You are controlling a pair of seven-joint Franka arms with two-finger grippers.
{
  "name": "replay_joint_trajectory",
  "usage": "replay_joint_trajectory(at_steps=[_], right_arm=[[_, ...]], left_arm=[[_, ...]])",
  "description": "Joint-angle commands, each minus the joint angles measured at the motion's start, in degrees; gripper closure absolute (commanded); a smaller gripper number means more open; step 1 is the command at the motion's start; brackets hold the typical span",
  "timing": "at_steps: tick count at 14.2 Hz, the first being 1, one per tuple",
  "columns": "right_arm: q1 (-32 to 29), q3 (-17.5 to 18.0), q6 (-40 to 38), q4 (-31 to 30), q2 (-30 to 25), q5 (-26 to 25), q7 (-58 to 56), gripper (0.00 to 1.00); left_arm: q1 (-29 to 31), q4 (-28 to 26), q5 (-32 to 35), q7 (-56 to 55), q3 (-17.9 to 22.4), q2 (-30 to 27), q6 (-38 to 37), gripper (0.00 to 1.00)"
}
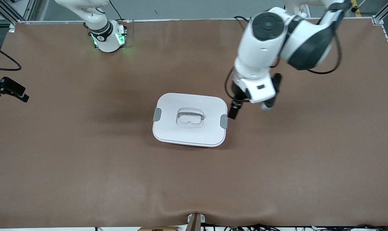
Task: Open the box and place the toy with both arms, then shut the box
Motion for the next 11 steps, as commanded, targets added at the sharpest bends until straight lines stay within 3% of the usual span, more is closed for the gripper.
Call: replay_joint_trajectory(at_steps=[1, 11], right_arm=[[-1.2, 0.9, -0.6, 0.9, 0.4, -0.1, 0.0, 0.0], [-1.2, 0.9, -0.6, 0.8, 0.4, -0.1, -0.2, 0.0]], left_arm=[[5.8, -1.1, -1.4, 11.3, -0.5, -2.5, -1.7, 0.0], [21.0, 0.5, -1.7, 46.1, -0.5, -6.3, -11.9, 0.0]])
